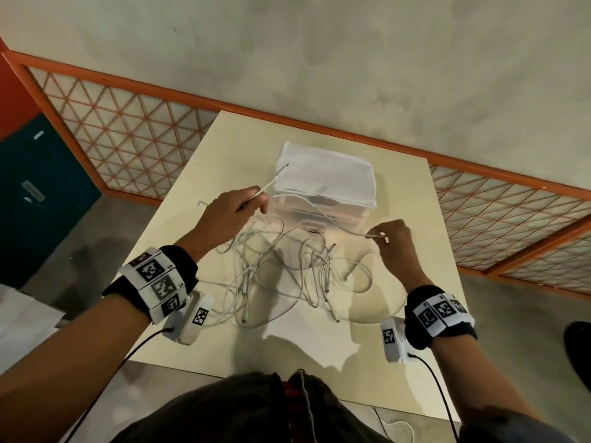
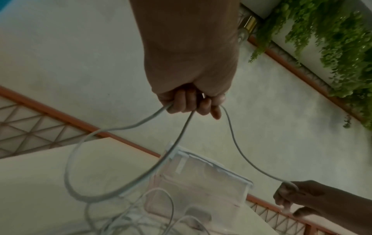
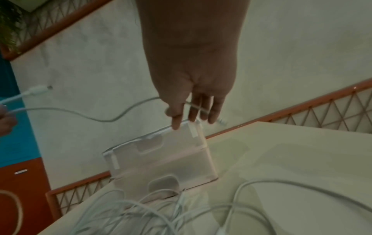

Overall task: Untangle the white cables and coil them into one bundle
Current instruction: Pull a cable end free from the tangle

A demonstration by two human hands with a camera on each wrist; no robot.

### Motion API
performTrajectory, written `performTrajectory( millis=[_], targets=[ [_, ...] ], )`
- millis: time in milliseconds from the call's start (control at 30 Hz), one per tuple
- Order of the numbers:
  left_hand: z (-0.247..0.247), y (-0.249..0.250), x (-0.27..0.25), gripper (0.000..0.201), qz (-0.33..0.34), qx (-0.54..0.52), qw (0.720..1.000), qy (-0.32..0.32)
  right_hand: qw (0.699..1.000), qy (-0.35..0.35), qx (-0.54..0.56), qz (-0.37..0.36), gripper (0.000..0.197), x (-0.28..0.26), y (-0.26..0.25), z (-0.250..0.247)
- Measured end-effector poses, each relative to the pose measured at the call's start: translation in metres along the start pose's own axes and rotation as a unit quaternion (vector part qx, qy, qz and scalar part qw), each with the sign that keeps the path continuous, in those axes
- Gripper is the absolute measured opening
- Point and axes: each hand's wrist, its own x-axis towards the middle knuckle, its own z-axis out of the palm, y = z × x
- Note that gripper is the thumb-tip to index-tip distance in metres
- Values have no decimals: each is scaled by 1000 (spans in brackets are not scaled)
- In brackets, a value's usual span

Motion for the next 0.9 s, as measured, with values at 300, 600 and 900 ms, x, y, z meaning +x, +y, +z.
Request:
performTrajectory(
  millis=[300, 600, 900],
  targets=[
    [50, 13, 0, 29, -44, 64, 997, -21, 964, -75, -6, 255, 56, -38, 12, 26],
    [58, 32, 15, 28, -2, 51, 998, 39, 922, -373, -34, 93, 37, -80, -12, 62],
    [43, 34, 21, 28, -49, 62, 977, 196, 954, -292, -63, -24, 18, -42, -47, 1]
  ],
)
